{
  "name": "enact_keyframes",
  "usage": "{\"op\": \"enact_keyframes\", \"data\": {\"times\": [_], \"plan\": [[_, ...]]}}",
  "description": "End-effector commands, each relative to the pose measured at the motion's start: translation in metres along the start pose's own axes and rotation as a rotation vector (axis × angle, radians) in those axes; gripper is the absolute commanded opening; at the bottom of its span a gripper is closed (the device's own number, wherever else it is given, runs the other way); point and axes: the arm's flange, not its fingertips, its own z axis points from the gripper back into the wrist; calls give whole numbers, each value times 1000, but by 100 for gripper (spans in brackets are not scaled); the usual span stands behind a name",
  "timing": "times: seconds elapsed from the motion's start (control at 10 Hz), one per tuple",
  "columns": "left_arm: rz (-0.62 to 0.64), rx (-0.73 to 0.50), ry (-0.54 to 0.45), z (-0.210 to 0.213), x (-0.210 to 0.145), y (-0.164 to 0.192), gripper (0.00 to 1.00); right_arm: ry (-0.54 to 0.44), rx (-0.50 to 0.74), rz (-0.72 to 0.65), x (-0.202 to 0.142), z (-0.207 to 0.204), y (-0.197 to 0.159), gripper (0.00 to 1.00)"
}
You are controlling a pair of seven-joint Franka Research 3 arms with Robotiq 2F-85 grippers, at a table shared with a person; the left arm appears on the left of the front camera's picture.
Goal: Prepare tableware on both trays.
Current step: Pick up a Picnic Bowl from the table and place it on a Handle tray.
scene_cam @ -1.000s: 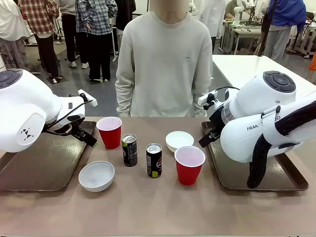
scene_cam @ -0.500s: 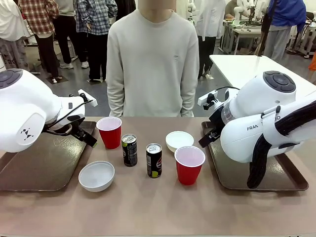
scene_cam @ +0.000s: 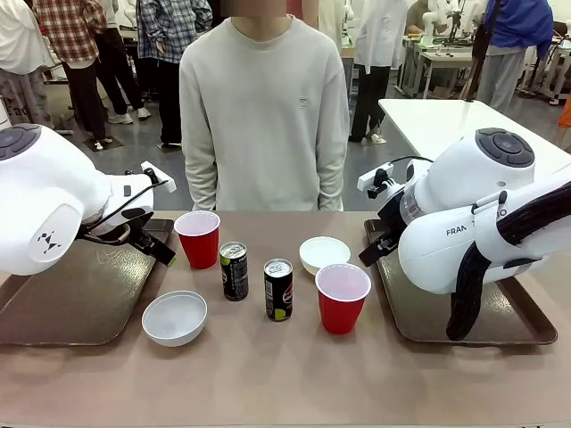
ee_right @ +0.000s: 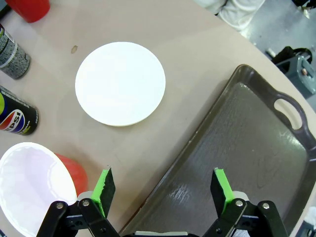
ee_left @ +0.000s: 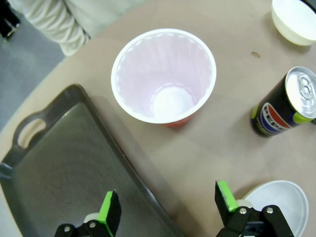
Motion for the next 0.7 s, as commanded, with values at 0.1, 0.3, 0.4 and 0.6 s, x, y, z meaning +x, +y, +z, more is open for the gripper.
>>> {"op": "enact_keyframes", "data": {"times": [0.1,0.3,0.4,0.6], "plan": [[0,0,0,0,0,0,100,0,0,0,0,0,0,100],[-144,103,-81,64,16,-18,100,-37,-182,41,35,64,-1,100],[-173,137,-61,91,11,-21,100,-9,-251,42,35,104,-5,100],[-144,7,149,129,-27,-25,100,300,-52,-10,-2,160,14,100]]}}
